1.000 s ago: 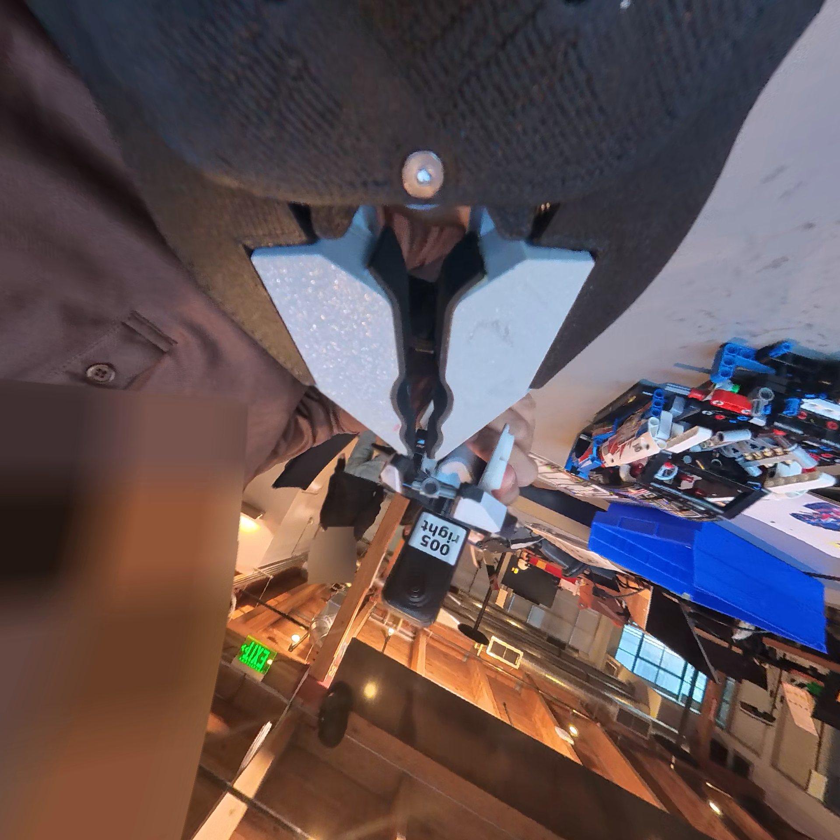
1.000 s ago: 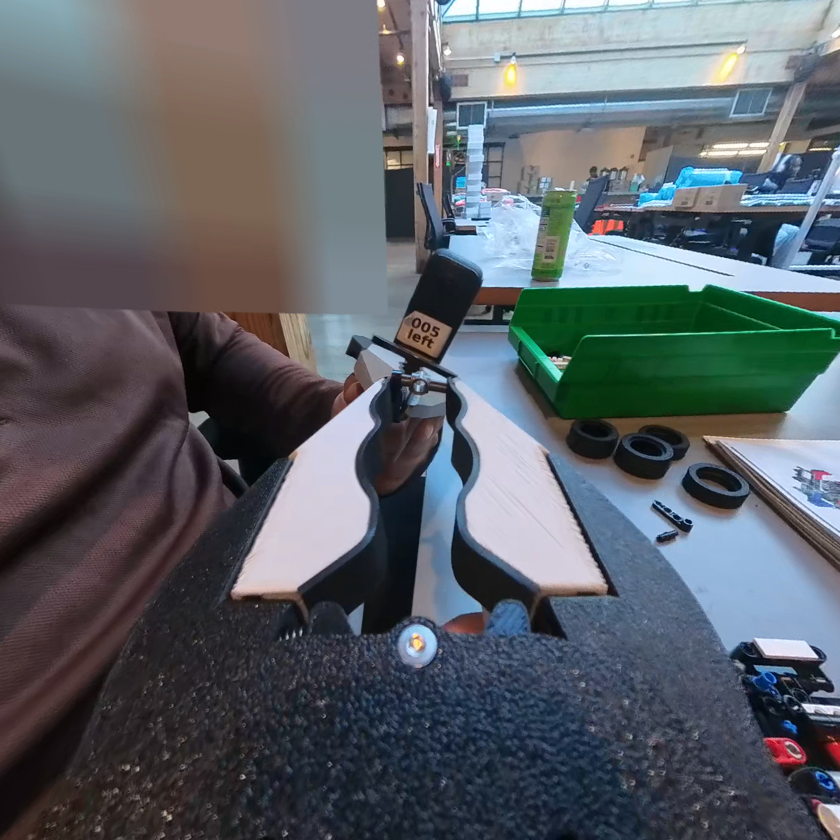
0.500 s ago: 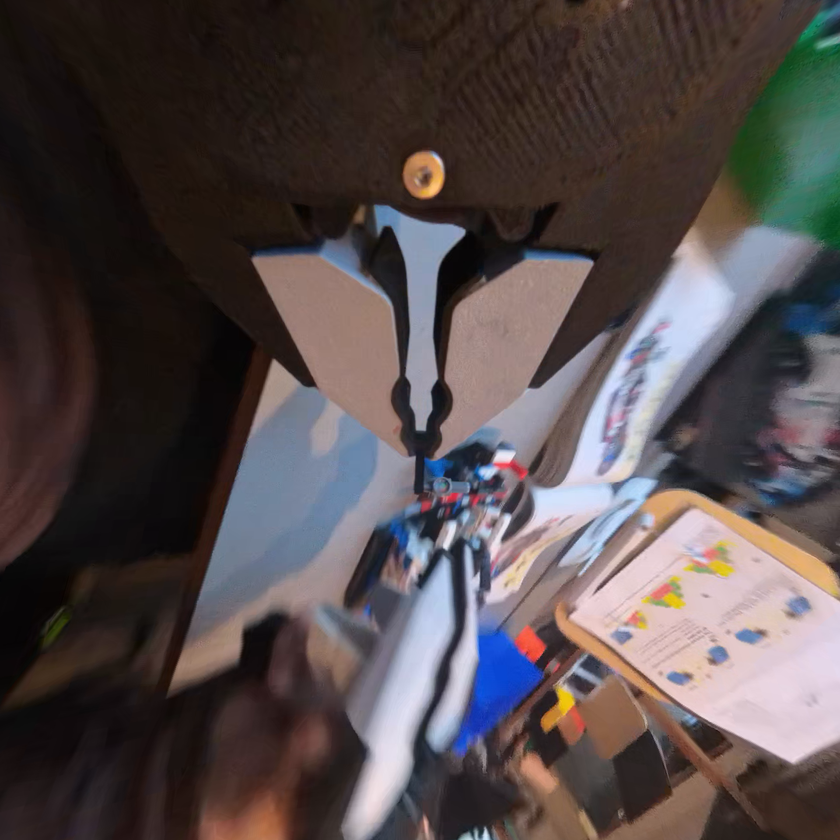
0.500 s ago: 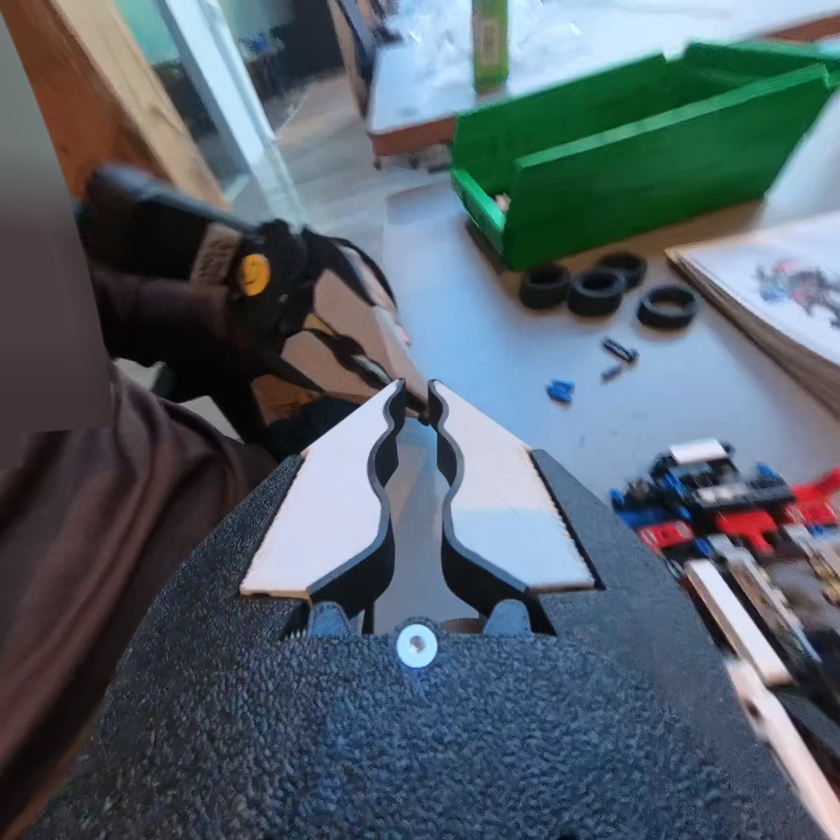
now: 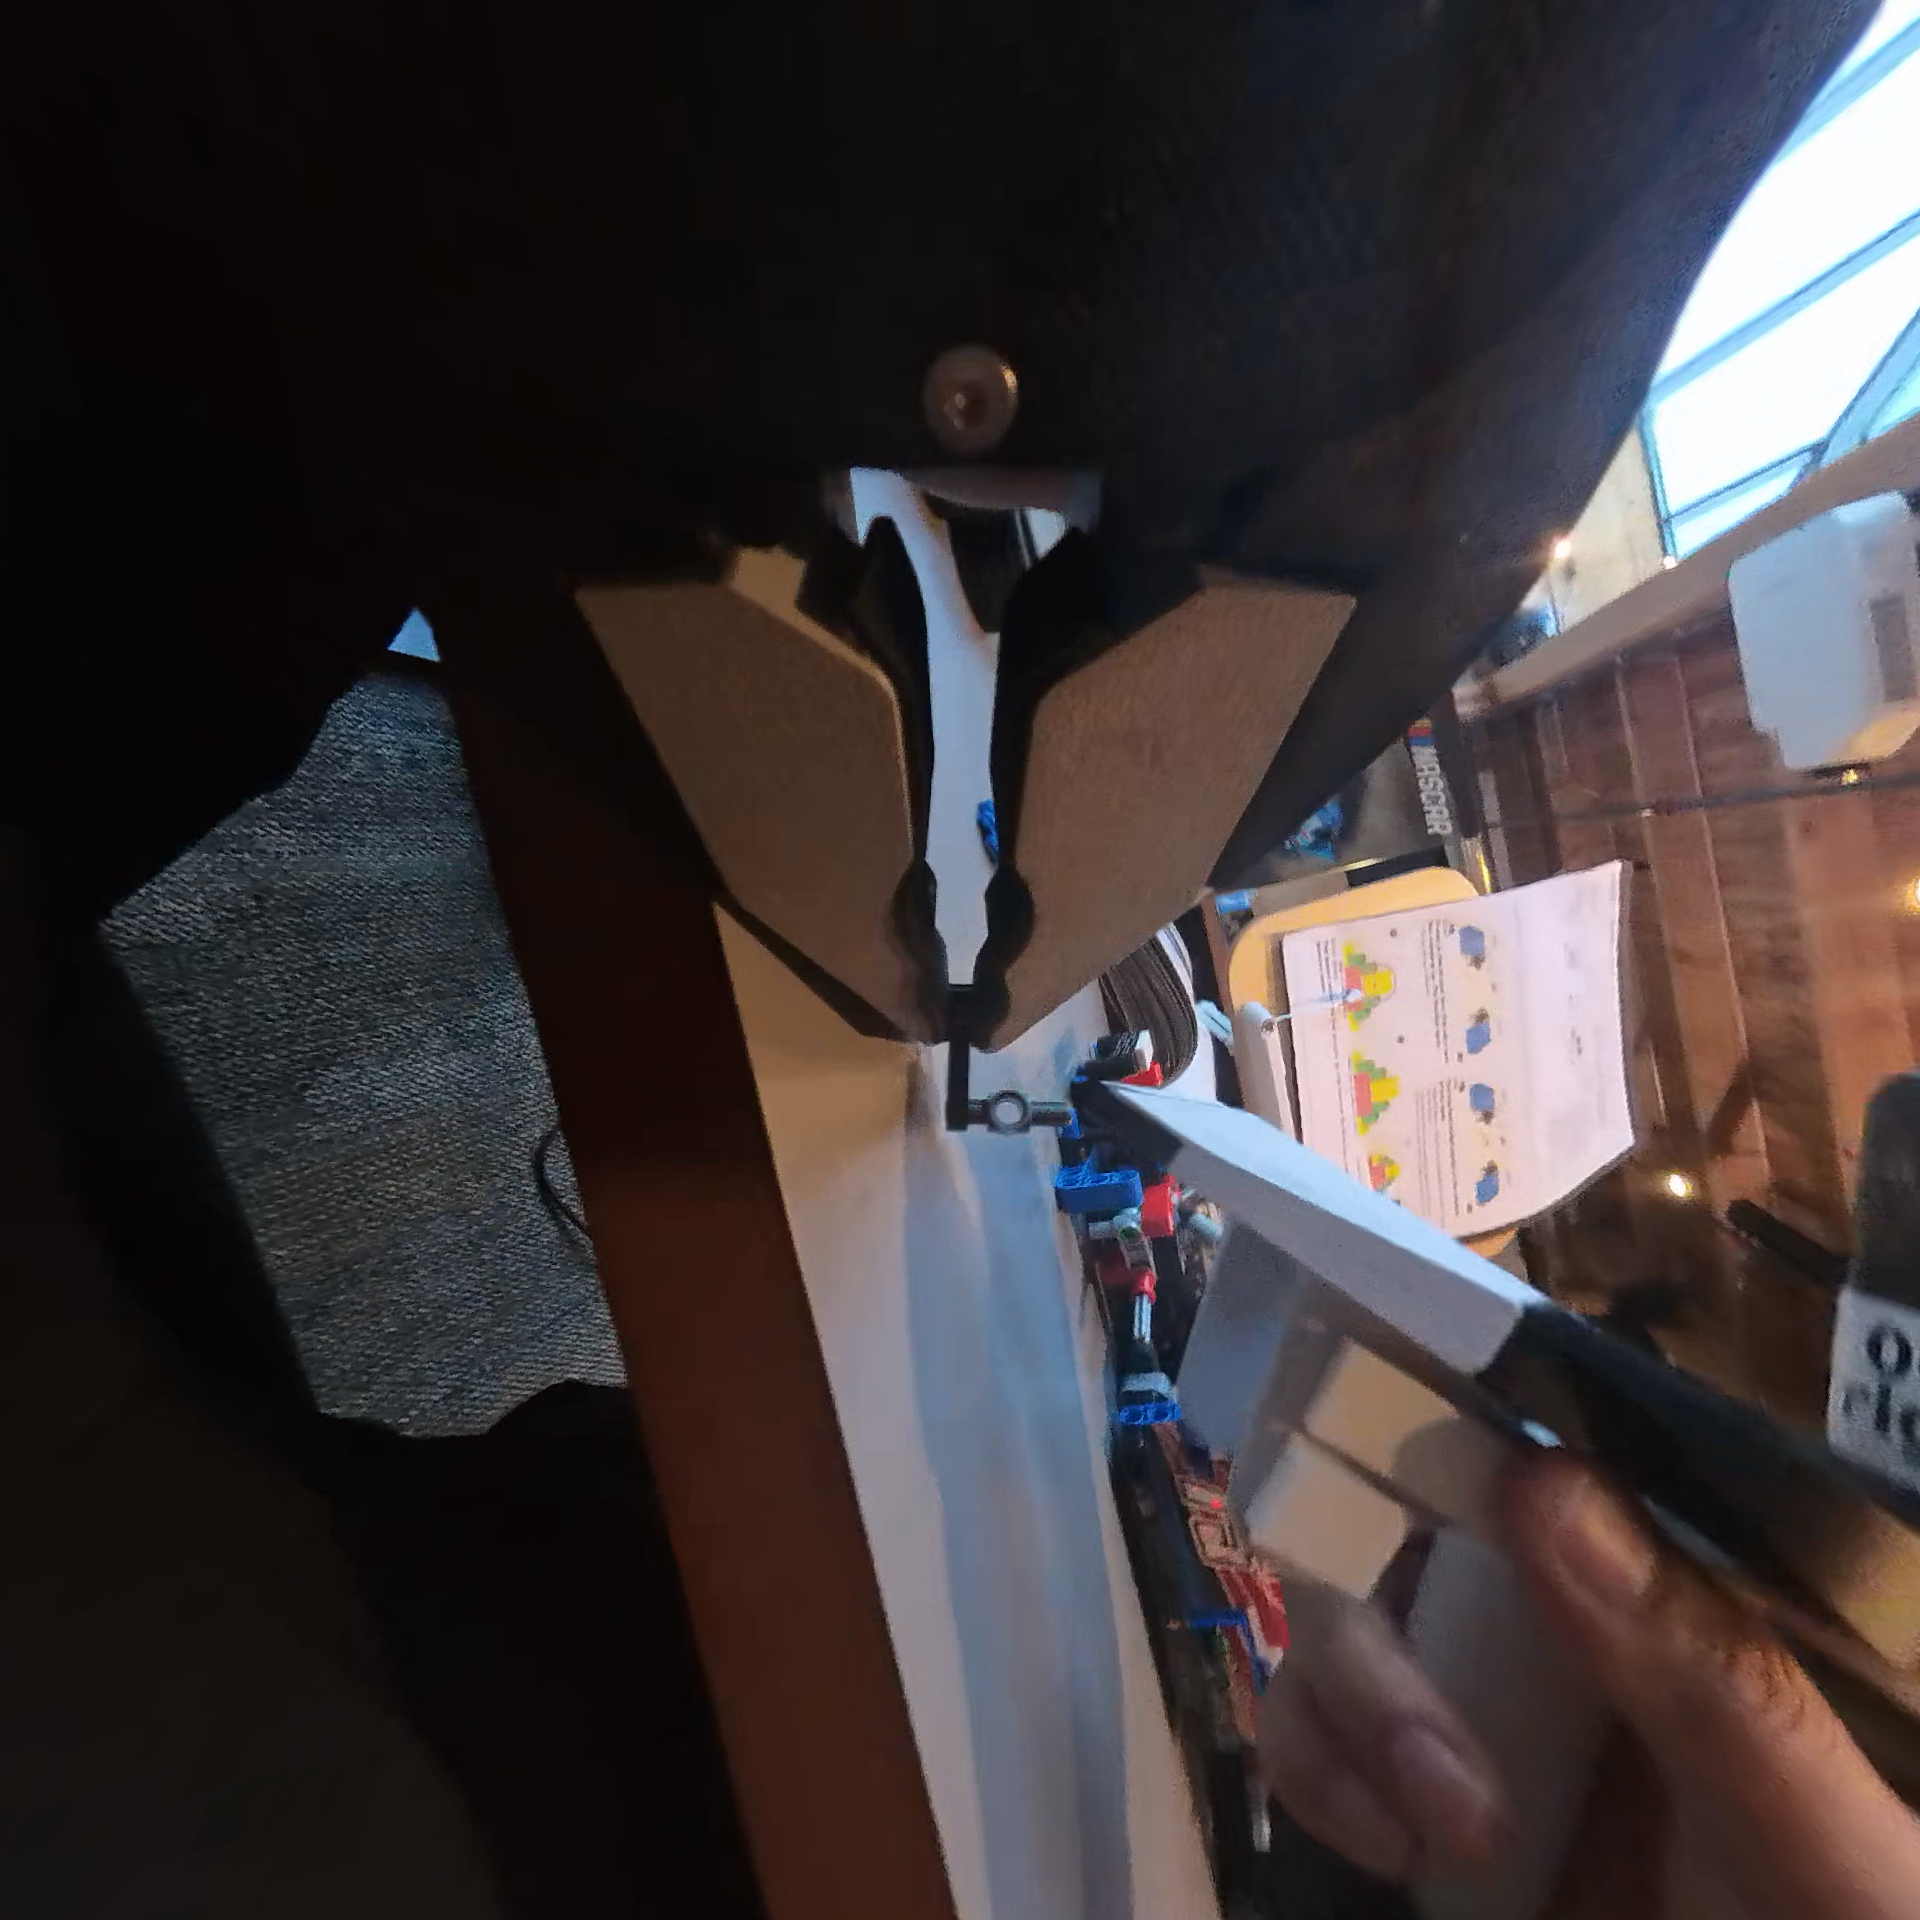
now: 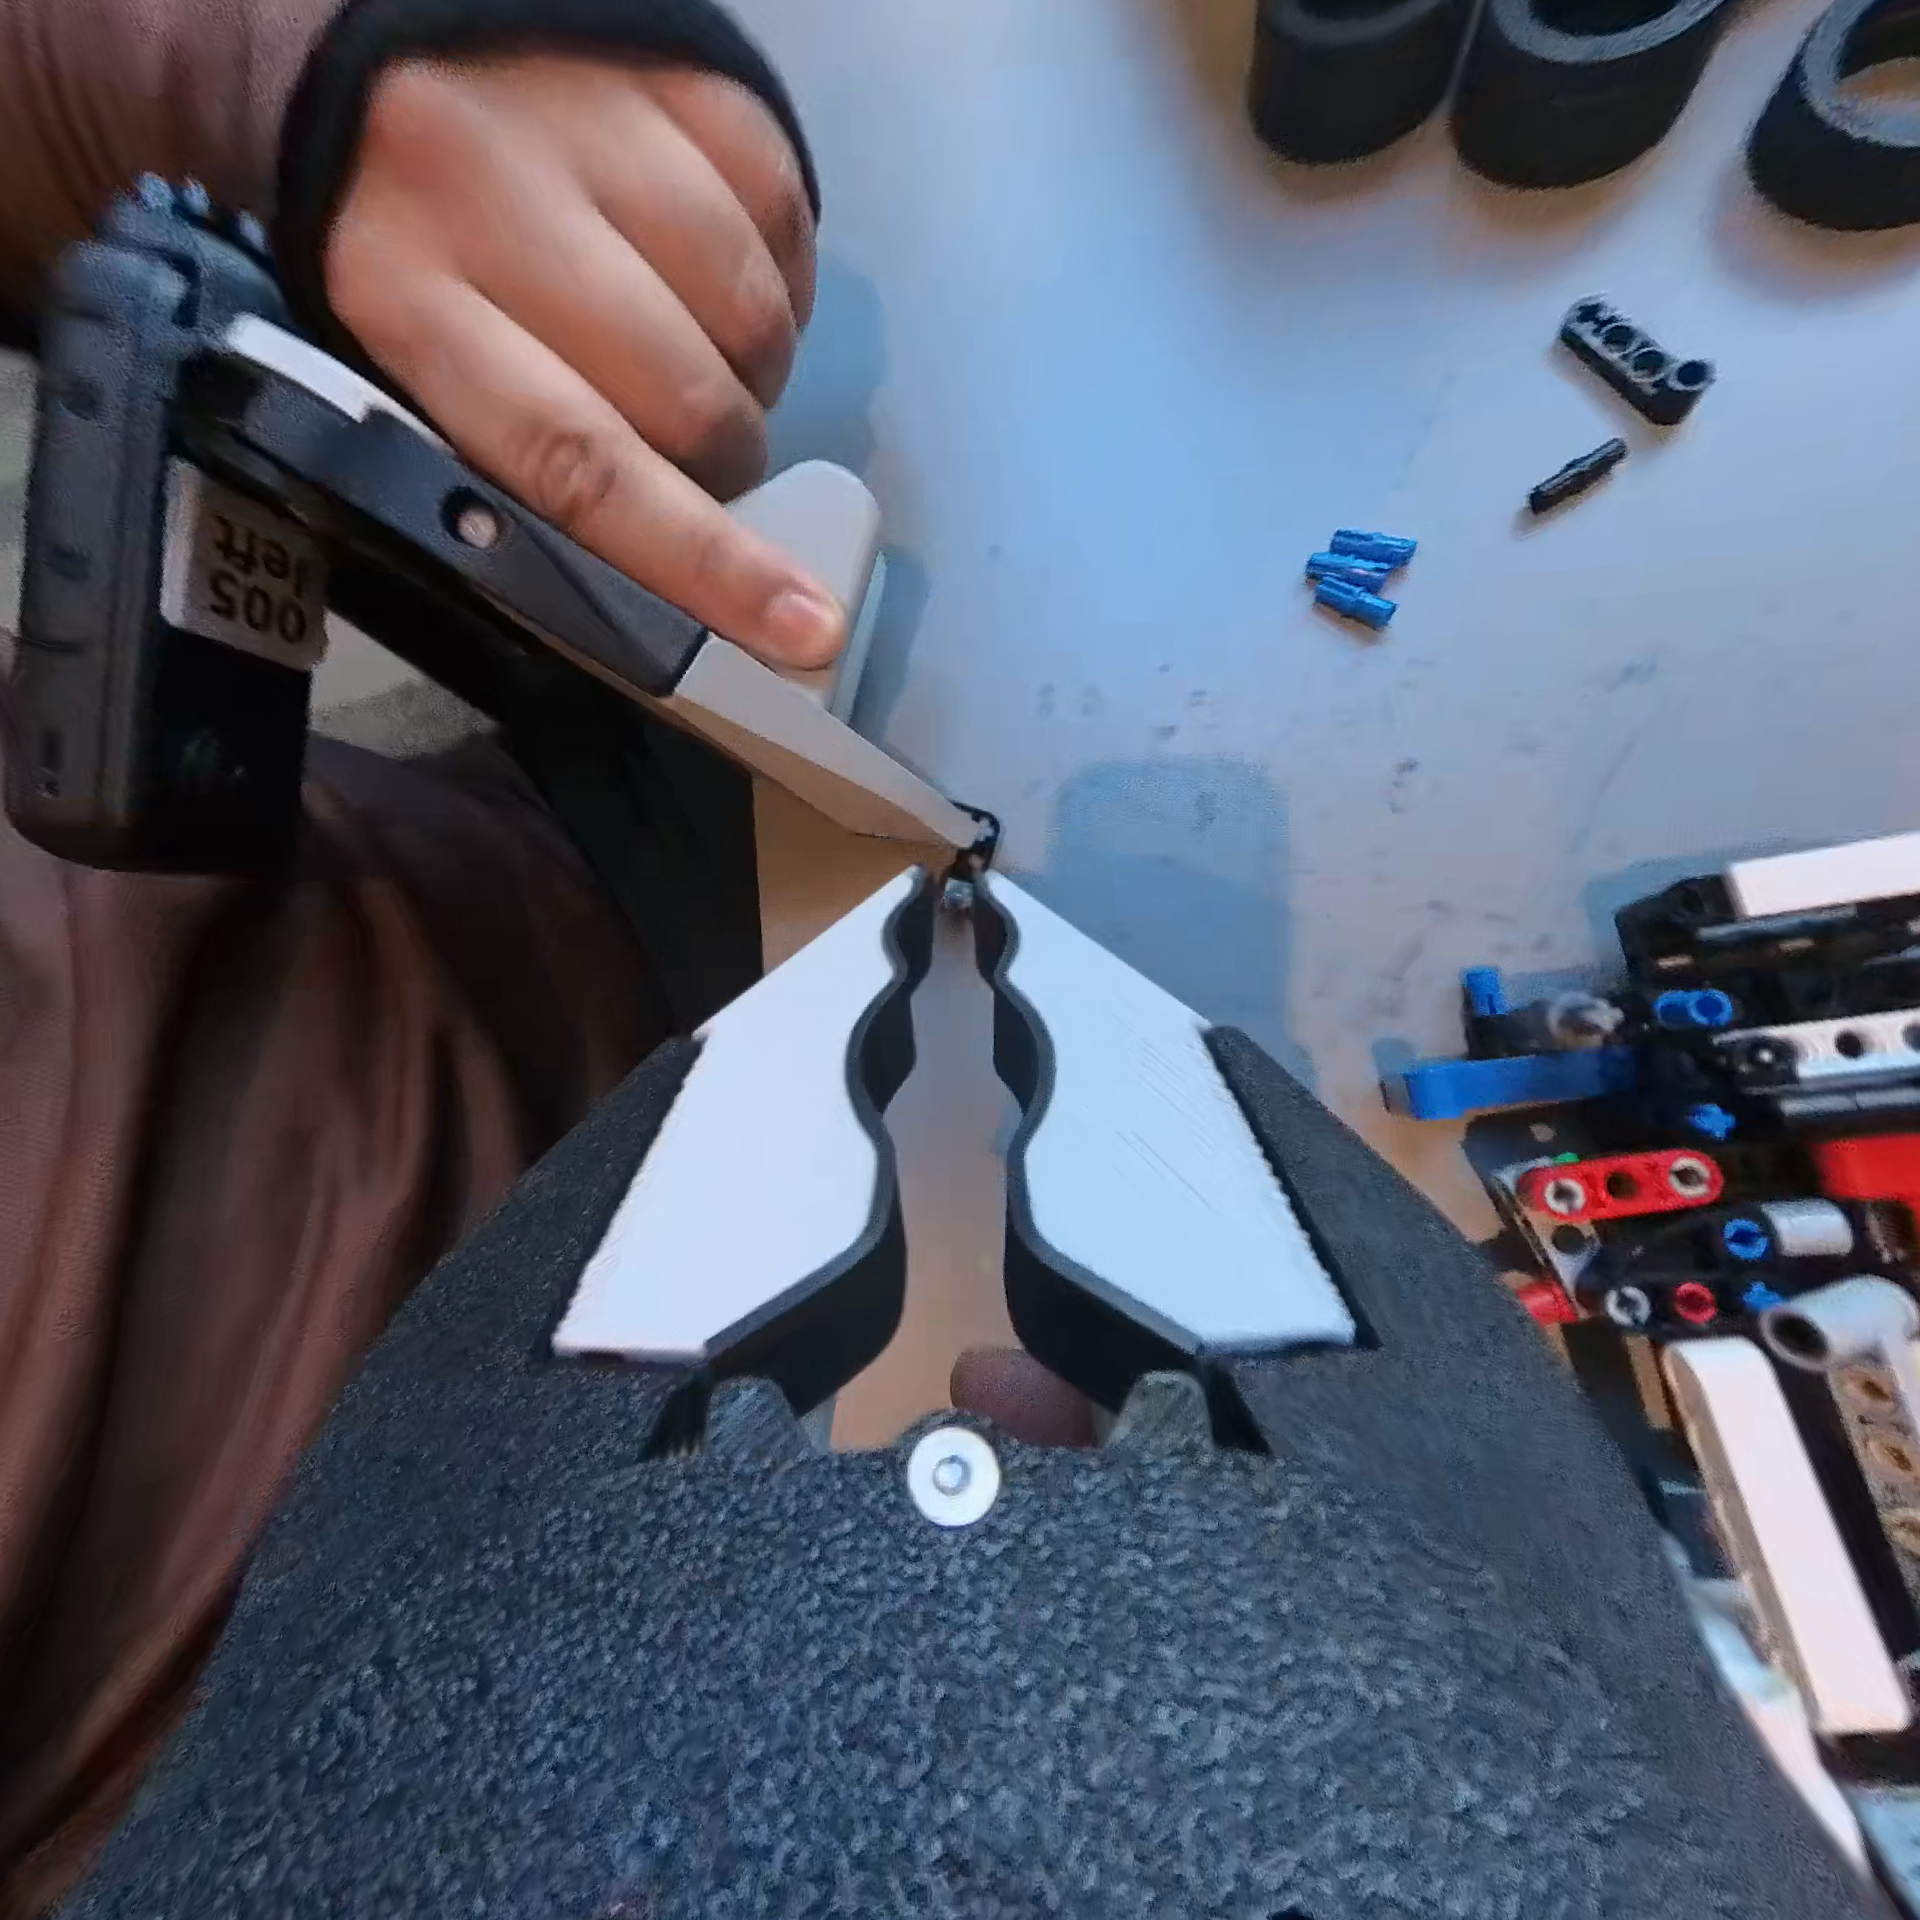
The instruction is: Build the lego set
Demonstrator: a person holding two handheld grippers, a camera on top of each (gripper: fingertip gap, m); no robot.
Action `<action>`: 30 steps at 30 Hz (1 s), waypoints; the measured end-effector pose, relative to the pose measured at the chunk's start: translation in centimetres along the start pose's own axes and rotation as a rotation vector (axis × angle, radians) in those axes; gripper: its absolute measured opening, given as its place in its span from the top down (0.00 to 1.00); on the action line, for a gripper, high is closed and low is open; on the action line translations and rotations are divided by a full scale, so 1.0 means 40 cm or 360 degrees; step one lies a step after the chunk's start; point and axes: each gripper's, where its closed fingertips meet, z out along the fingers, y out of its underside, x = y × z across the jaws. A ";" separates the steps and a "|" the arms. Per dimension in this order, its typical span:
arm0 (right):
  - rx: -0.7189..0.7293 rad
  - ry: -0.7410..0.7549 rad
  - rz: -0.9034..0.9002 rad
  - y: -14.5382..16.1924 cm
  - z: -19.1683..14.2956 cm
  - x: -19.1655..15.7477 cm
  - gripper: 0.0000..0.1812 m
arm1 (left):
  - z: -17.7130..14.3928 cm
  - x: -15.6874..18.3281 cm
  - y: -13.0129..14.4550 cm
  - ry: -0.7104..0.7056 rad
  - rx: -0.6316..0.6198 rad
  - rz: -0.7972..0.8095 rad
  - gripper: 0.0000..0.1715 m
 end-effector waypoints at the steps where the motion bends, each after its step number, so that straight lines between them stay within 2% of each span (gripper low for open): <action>1: -0.0053 0.0012 -0.0031 0.004 0.007 0.002 0.98 | 0.000 0.001 0.001 0.0015 0.0009 0.0040 0.99; 6: -0.0223 0.0061 -0.0072 0.012 0.025 0.007 0.95 | 0.004 0.003 0.007 0.0100 0.0039 0.0045 0.99; 8: -0.0251 0.0065 -0.0045 0.013 0.027 0.012 0.98 | 0.007 0.002 0.008 0.0091 0.0047 0.0055 0.99; 16: -0.0340 -0.0024 0.0046 0.021 0.015 0.009 0.97 | 0.011 0.000 -0.005 0.0195 0.0143 -0.0017 0.99; 19: -0.0358 -0.0084 0.0052 0.039 0.014 -0.001 0.98 | -0.003 0.014 -0.012 0.0384 0.0238 -0.0191 0.99; 22: -0.0291 -0.0158 -0.0015 0.046 0.013 -0.026 0.95 | -0.031 0.014 -0.027 0.0630 0.0359 -0.0473 1.00; 25: -0.0136 -0.0078 -0.0228 0.038 0.001 -0.031 0.93 | -0.055 0.026 -0.040 0.0872 0.0467 -0.0658 1.00; 30: -0.0028 -0.0009 -0.0705 0.053 0.008 -0.062 0.91 | -0.095 0.049 -0.054 0.1318 0.0611 -0.0795 1.00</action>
